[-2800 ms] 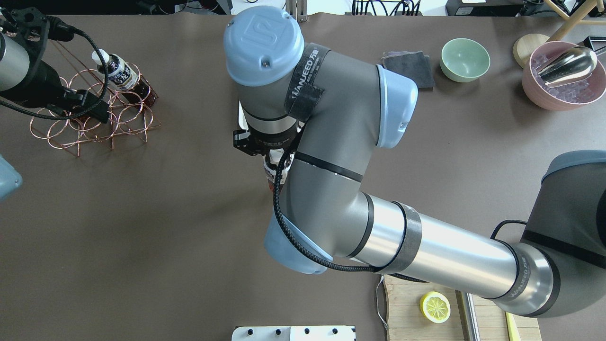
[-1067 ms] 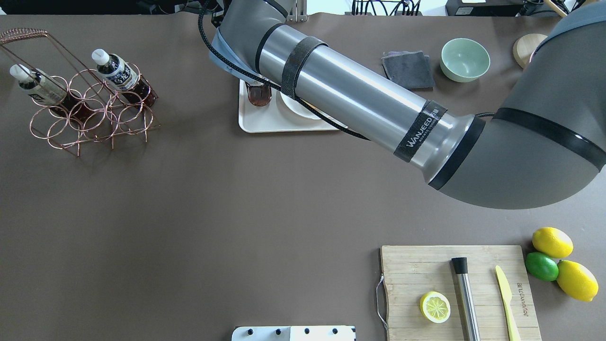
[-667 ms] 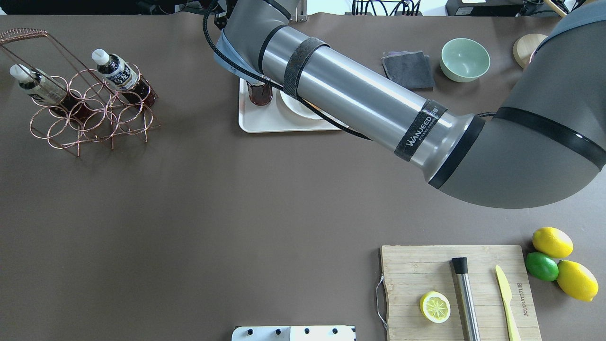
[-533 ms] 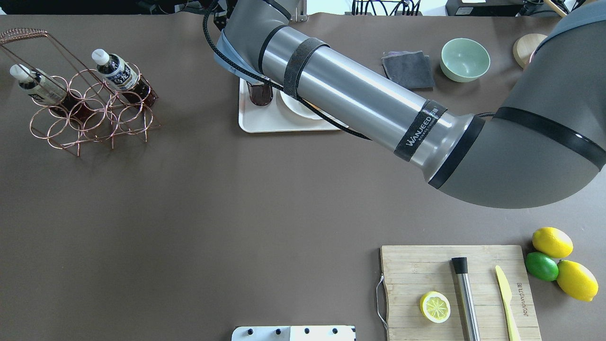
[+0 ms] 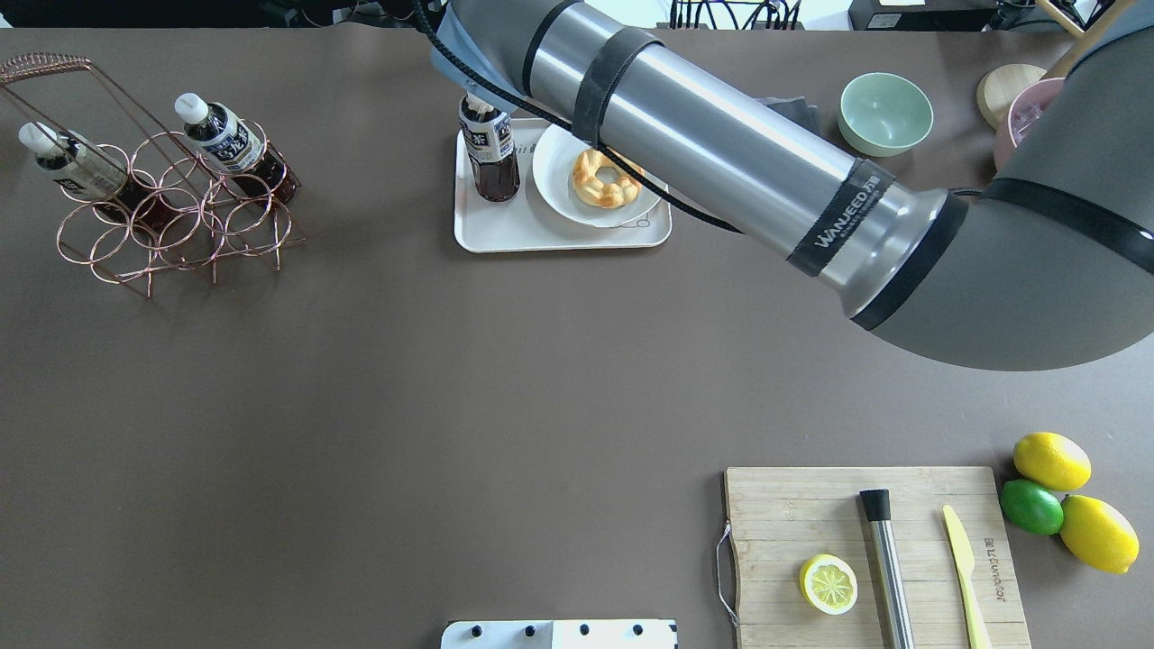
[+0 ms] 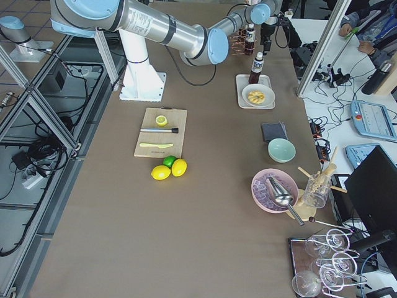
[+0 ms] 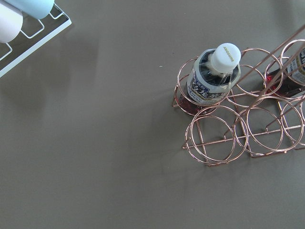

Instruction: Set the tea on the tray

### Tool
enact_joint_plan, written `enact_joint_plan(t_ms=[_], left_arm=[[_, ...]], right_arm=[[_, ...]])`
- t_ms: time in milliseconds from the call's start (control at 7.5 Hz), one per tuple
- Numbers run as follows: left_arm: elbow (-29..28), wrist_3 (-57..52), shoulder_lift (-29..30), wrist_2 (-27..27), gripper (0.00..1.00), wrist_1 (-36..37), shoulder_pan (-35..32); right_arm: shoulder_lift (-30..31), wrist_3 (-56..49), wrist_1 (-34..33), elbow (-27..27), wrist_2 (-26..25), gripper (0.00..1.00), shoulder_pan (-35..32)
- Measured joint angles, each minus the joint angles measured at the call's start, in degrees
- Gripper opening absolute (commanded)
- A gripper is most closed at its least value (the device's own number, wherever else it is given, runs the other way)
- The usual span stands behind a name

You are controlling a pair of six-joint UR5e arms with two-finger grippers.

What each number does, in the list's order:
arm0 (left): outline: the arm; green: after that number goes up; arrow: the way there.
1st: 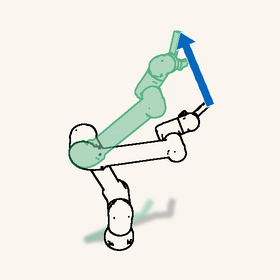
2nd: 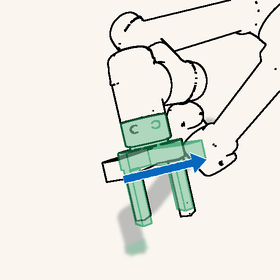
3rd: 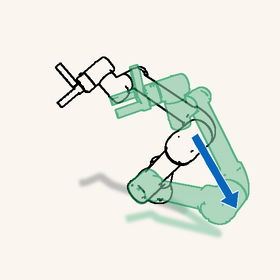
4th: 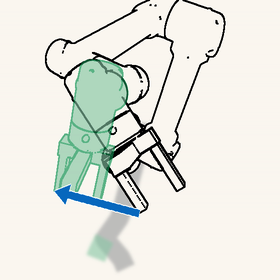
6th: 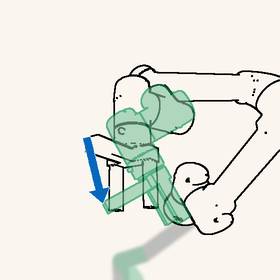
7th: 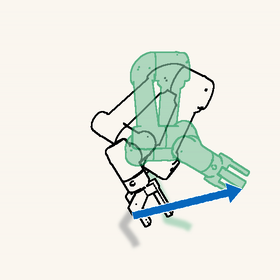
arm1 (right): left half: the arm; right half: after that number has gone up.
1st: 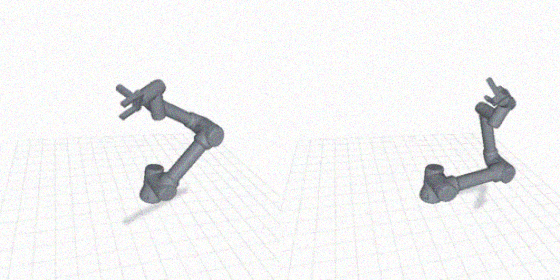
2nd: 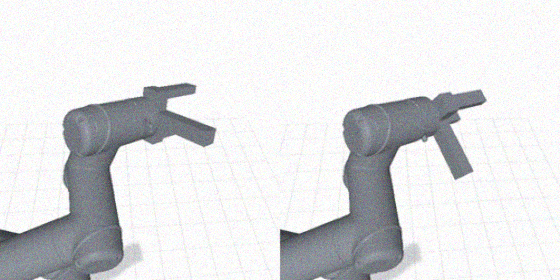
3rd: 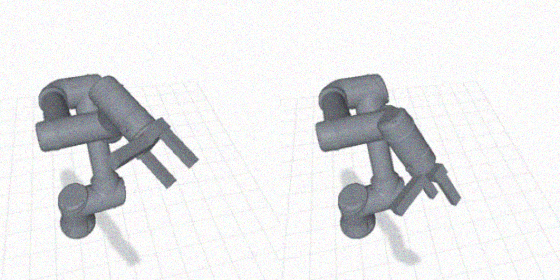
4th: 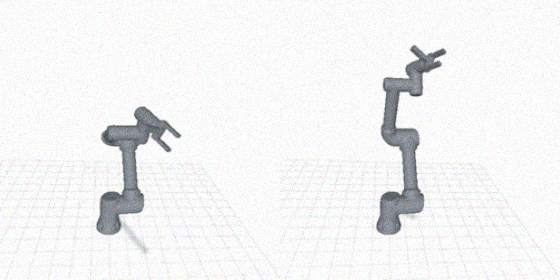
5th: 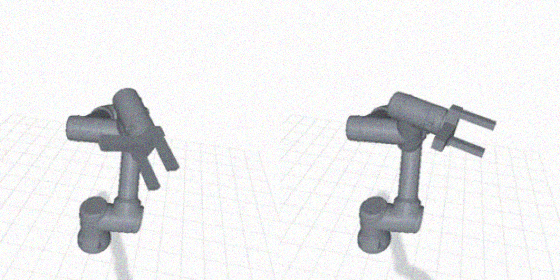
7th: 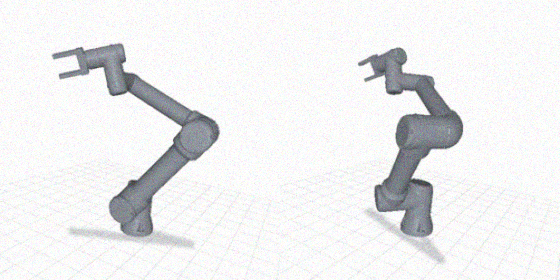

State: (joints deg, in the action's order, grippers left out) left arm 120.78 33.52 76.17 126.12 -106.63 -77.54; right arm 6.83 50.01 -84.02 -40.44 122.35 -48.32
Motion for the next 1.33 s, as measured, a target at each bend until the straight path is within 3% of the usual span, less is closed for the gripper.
enact_joint_plan(t_ms=[133,400,667,933,1333], left_arm=[[-1.0,-3.4,-0.06,1.5,0.96,0.29,-2.2],[-4.12,-9.92,-0.1,3.27,0.96,0.52,-5.45],[-6.49,-14.53,0.29,4.6,0.96,3.04,-6.24],[-7.1,-18.71,1.28,5.22,0.96,8.97,-6.87],[-7.15,-26.29,3.74,5.13,0.97,16.69,-8.9]], right_arm=[[4.13,-2.59,-3.13,-7.33,2.16,0.99,-1.85],[14.96,-10.38,-15.57,-26.68,5.1,0.99,-5.71],[31.69,-20.91,-21.87,-44.78,6.2,1.0,-10.12],[47.37,-32.6,-22.87,-53.93,7.37,1.0,-16.68],[65.97,-50.7,-22.09,-58.57,7.7,0.99,-27.07]])
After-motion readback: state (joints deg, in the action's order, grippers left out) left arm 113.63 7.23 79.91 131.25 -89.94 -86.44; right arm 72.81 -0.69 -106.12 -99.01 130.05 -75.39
